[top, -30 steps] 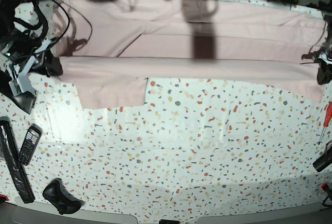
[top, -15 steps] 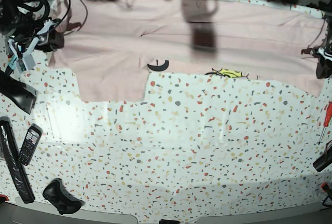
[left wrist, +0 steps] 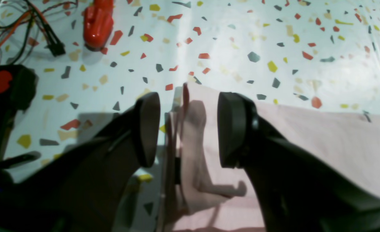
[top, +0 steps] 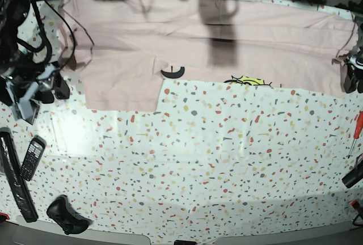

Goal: Fold the T-shirt properly
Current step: 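Lower the folded edge and release it with both grippers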

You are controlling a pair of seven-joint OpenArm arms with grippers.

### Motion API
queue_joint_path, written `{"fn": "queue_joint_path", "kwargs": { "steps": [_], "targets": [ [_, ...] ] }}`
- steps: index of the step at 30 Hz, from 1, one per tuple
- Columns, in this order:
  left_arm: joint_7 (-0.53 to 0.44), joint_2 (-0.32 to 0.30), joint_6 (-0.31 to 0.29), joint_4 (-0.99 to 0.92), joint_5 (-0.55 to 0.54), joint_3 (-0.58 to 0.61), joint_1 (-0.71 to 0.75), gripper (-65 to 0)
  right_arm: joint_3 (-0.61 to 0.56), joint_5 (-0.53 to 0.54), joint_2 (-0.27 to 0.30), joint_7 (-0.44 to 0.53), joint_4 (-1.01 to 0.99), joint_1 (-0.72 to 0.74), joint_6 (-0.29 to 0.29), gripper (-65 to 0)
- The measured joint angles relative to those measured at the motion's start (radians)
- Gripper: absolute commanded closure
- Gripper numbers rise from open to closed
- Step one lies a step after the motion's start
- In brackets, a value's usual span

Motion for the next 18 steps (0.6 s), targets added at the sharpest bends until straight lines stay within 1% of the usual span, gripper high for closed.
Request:
{"fn": "queue_joint_path", "kwargs": {
  "steps": [2, 7, 10, 12, 14, 18],
  "targets": [
    [-0.001, 0.002, 0.000, 0.000, -0.002, 0.000, -0.006, -27.5, -0.052, -0.050, -0.002, 0.000, -0.090, 0.047, -0.001, -28.7],
    [-0.003, 0.034, 0.000, 0.001, 0.000, 0.000, -0.005, -27.5, -0.150, -0.060, 0.001, 0.030, -0.285, 0.199, -0.002, -28.7],
    [-0.004, 0.047, 0.000, 0.001, -0.001, 0.001, -0.005, -27.5, -0.225, -0.116, 0.000, 0.042, -0.394, 0.278, 0.000, -28.7],
    [-0.003, 0.052, 0.000, 0.001, 0.000, 0.001, -0.005, -27.5, -0.275, -0.157, -0.001, 0.037, -0.466, 0.312, -0.001, -28.6],
    [-0.004, 0.056, 0.000, 0.001, -0.001, 0.001, -0.005, -27.5, -0.315, -0.171, -0.002, 0.038, -0.524, 0.338, -0.001, -28.6],
    [-0.004, 0.056, 0.000, 0.001, 0.000, 0.001, -0.005, -27.5, -0.369, -0.201, -0.001, 0.052, -0.573, 0.381, -0.006, -28.6]
  ]
}}
